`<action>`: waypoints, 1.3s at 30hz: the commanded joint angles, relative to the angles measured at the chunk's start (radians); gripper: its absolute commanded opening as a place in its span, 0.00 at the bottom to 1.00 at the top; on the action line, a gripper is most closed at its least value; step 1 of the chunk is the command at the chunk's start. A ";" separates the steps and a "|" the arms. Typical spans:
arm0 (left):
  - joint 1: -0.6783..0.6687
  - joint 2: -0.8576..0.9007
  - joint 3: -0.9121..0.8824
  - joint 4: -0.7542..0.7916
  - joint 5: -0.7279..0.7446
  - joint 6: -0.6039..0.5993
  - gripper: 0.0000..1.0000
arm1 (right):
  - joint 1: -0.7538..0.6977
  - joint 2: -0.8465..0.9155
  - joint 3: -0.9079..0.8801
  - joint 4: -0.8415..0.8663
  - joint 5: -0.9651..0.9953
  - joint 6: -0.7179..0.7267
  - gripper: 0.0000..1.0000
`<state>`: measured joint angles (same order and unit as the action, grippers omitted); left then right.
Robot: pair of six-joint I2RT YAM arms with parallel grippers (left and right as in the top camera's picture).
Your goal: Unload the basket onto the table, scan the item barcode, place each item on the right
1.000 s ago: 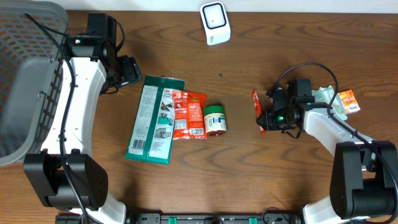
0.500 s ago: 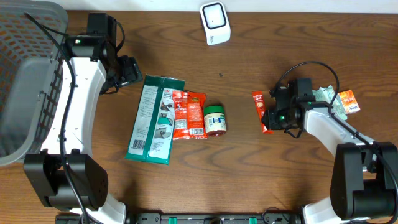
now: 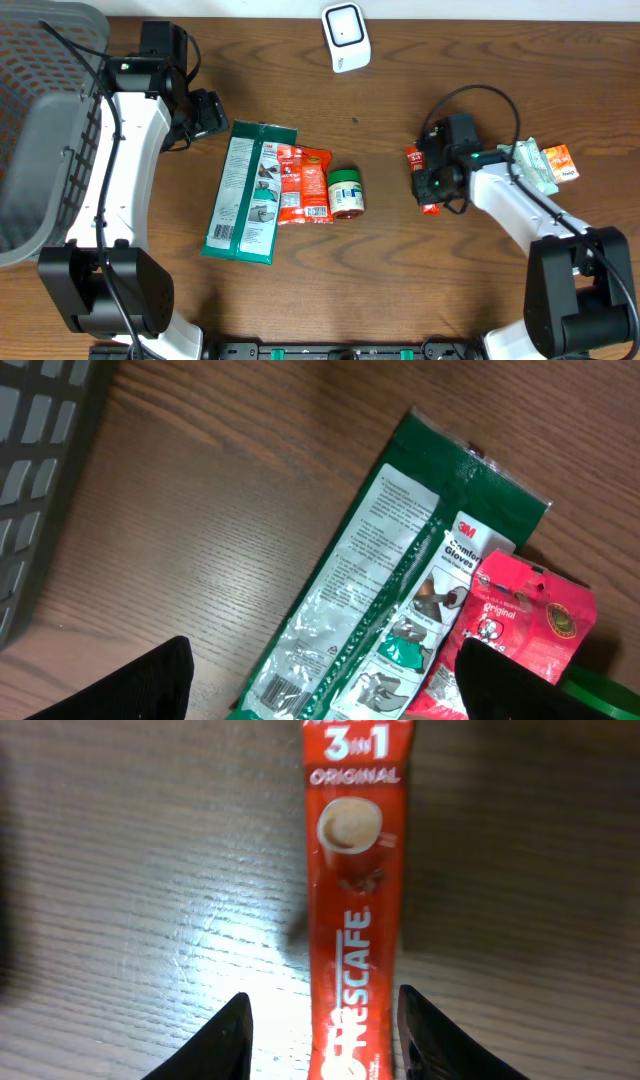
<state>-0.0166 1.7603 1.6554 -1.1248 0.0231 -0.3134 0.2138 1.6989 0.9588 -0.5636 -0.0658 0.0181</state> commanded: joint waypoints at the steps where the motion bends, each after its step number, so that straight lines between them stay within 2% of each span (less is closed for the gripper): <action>1: 0.000 -0.010 0.011 -0.004 -0.009 0.010 0.84 | 0.026 -0.010 -0.038 0.016 0.124 0.010 0.42; 6: 0.000 -0.010 0.011 -0.004 -0.009 0.010 0.84 | 0.029 -0.010 -0.093 0.106 0.129 0.010 0.42; 9: 0.000 -0.010 0.011 -0.004 -0.009 0.010 0.84 | 0.028 -0.010 -0.110 0.130 0.129 0.010 0.34; 12: 0.000 -0.010 0.011 -0.004 -0.009 0.010 0.84 | 0.028 -0.010 -0.120 0.133 0.129 0.010 0.32; 14: 0.000 -0.010 0.011 -0.004 -0.009 0.010 0.84 | 0.028 -0.010 -0.127 0.133 0.129 0.011 0.35; 16: 0.000 -0.010 0.011 -0.004 -0.009 0.010 0.84 | 0.031 -0.010 -0.130 0.125 0.127 0.011 0.46; 19: 0.000 -0.010 0.011 -0.004 -0.009 0.010 0.84 | 0.031 -0.010 -0.130 0.122 0.127 0.011 0.47; 23: 0.000 -0.010 0.011 -0.004 -0.009 0.010 0.84 | 0.031 -0.010 -0.130 0.123 0.128 0.011 0.40; 24: 0.000 -0.010 0.011 -0.004 -0.009 0.010 0.84 | 0.031 -0.010 -0.130 0.135 0.127 0.011 0.31; 25: 0.000 -0.010 0.011 -0.004 -0.009 0.010 0.84 | 0.031 -0.010 -0.130 0.140 0.127 0.011 0.28; 30: 0.000 -0.010 0.011 -0.004 -0.009 0.010 0.84 | 0.031 -0.010 -0.130 0.157 0.115 0.010 0.21; 33: 0.000 -0.010 0.011 -0.004 -0.009 0.010 0.84 | 0.031 -0.010 -0.130 0.161 0.081 0.010 0.01; 39: 0.000 -0.010 0.011 -0.004 -0.009 0.010 0.84 | 0.031 -0.114 -0.041 0.040 -0.019 0.010 0.01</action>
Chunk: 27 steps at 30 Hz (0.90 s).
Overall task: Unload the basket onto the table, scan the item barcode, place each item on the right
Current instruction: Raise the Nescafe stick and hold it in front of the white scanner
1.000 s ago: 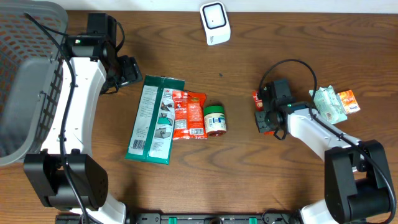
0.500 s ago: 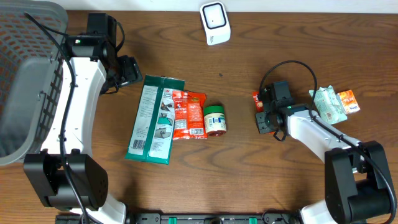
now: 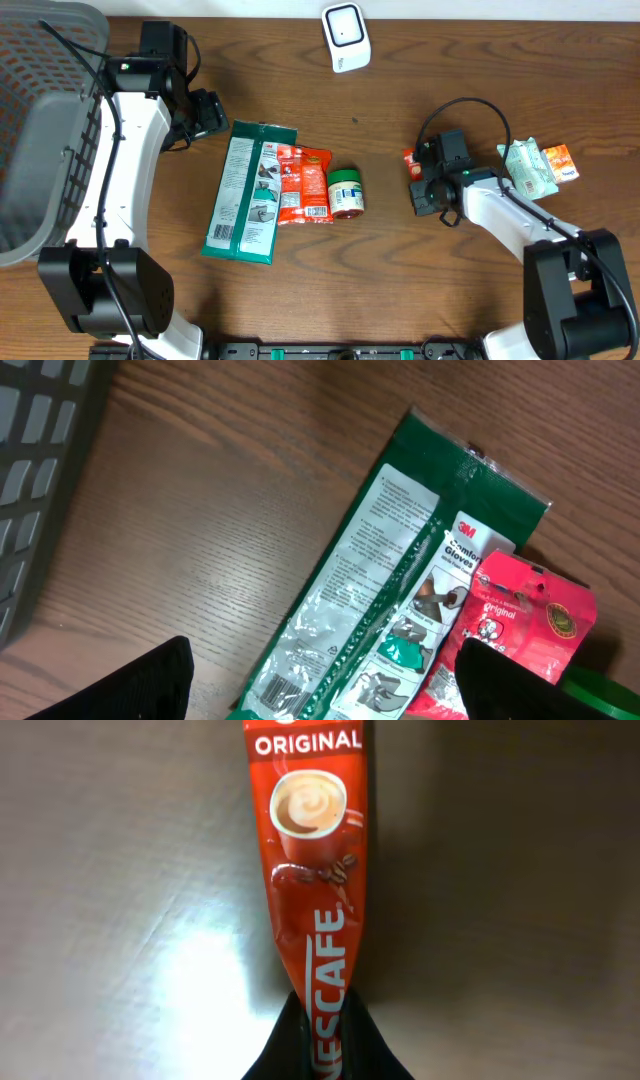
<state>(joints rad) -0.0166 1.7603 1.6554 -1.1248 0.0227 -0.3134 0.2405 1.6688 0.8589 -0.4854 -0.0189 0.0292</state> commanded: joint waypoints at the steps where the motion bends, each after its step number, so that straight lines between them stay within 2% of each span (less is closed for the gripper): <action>1: 0.000 -0.010 0.011 -0.004 -0.009 0.010 0.84 | 0.005 -0.111 0.071 -0.053 -0.066 0.003 0.01; 8: 0.000 -0.010 0.011 -0.004 -0.009 0.010 0.84 | 0.002 -0.273 0.232 -0.277 -0.061 0.086 0.01; 12: 0.000 -0.010 0.011 -0.004 -0.009 0.010 0.84 | 0.003 -0.261 0.439 -0.451 -0.063 0.134 0.01; 14: 0.000 -0.010 0.011 -0.004 -0.009 0.010 0.84 | 0.003 -0.224 0.623 -0.561 -0.088 0.135 0.01; 20: 0.000 -0.010 0.011 -0.004 -0.009 0.010 0.84 | 0.026 -0.017 1.136 -0.837 -0.095 0.135 0.01; 22: 0.000 -0.010 0.011 -0.004 -0.009 0.010 0.84 | 0.043 0.098 1.349 -0.953 -0.095 0.132 0.01; 23: 0.000 -0.010 0.011 -0.004 -0.009 0.010 0.84 | 0.057 0.197 1.510 -1.021 -0.095 0.122 0.01; 25: 0.000 -0.010 0.011 -0.004 -0.009 0.010 0.84 | 0.071 0.314 1.673 -1.054 -0.094 0.102 0.01; 27: 0.000 -0.010 0.011 -0.004 -0.009 0.010 0.84 | 0.082 0.398 1.760 -1.048 -0.093 0.081 0.01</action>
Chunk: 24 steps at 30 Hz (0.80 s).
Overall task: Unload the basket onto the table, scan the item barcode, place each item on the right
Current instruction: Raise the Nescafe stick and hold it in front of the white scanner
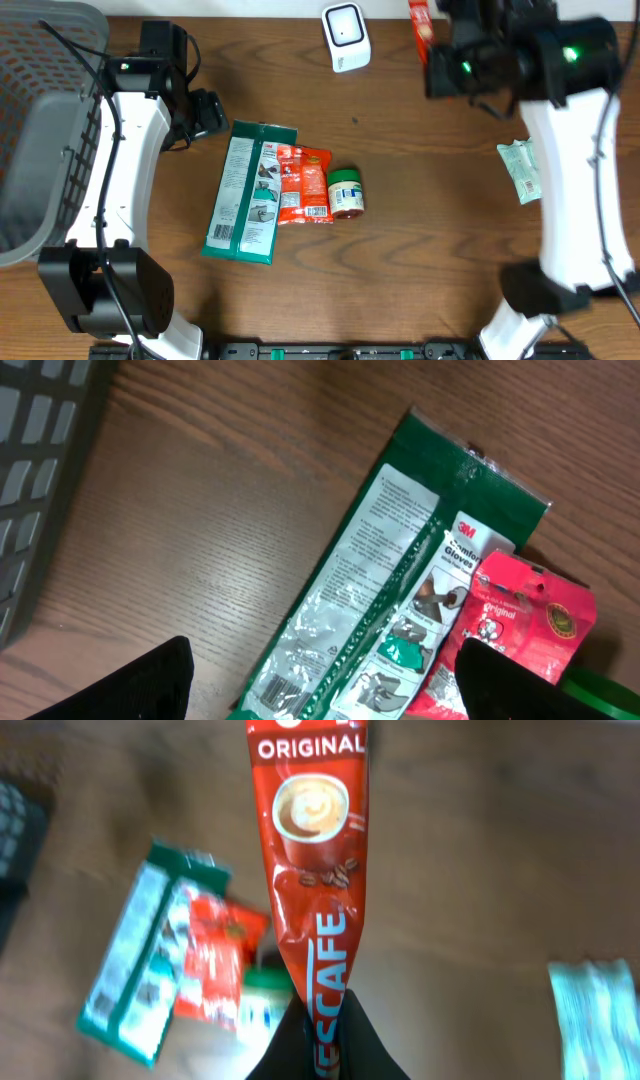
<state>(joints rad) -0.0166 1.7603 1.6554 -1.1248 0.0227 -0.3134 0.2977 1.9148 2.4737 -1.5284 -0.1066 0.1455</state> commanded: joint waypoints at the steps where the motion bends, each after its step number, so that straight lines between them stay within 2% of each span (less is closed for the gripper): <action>1: 0.000 -0.010 0.011 -0.004 -0.009 0.010 0.84 | 0.031 0.189 0.172 0.007 -0.003 -0.046 0.01; 13: 0.000 -0.010 0.011 -0.004 -0.009 0.010 0.84 | 0.063 0.570 0.188 0.414 0.136 -0.150 0.01; 24: 0.000 -0.010 0.011 -0.004 -0.009 0.010 0.84 | 0.063 0.738 0.188 0.623 0.151 -0.173 0.01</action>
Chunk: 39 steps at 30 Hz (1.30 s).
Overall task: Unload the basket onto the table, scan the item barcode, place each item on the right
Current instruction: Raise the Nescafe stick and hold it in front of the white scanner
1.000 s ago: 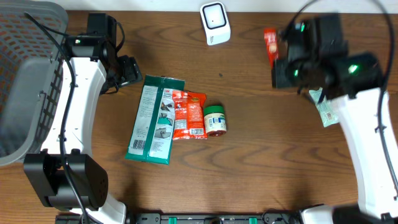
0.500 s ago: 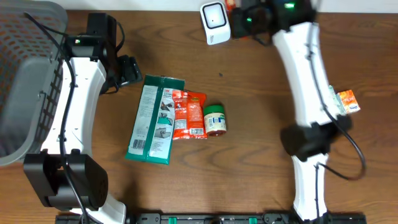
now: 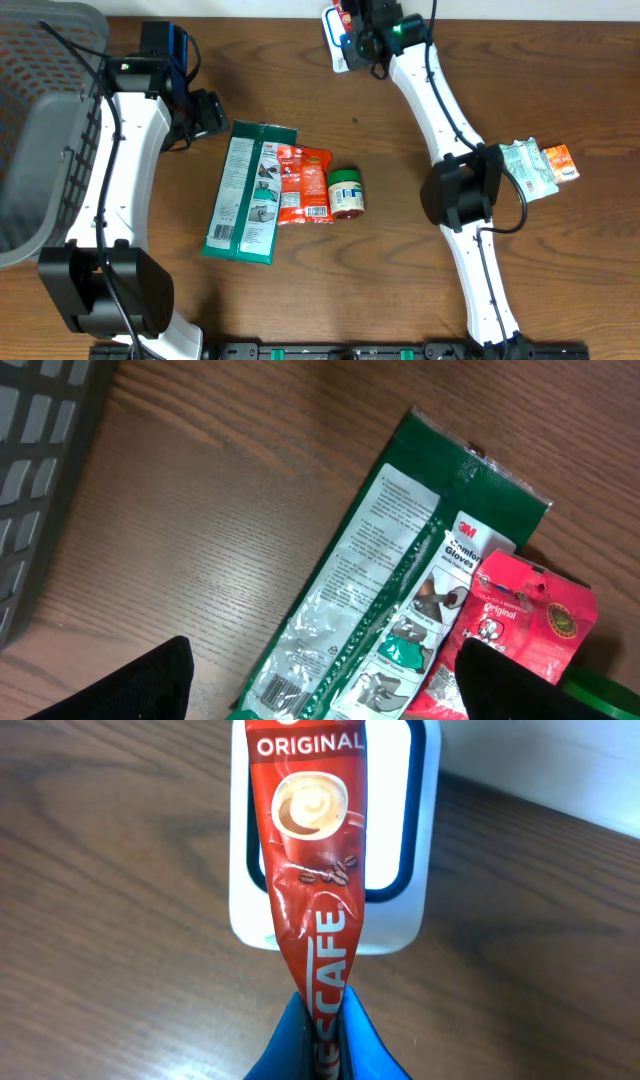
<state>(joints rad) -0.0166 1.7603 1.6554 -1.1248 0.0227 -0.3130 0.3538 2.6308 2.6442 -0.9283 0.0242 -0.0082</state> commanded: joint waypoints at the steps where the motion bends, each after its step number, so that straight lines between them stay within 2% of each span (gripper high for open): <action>1: 0.000 -0.010 0.011 -0.004 -0.009 0.010 0.84 | 0.007 0.026 0.016 0.031 0.020 -0.019 0.01; 32: 0.000 -0.010 0.011 -0.004 -0.009 0.009 0.84 | -0.026 0.085 0.008 0.006 0.013 -0.015 0.01; 39: 0.000 -0.010 0.011 -0.004 -0.009 0.009 0.84 | -0.039 0.050 0.012 -0.005 -0.073 -0.016 0.01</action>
<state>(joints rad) -0.0166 1.7603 1.6554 -1.1252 0.0227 -0.3130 0.3378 2.7033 2.6442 -0.9279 0.0120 -0.0124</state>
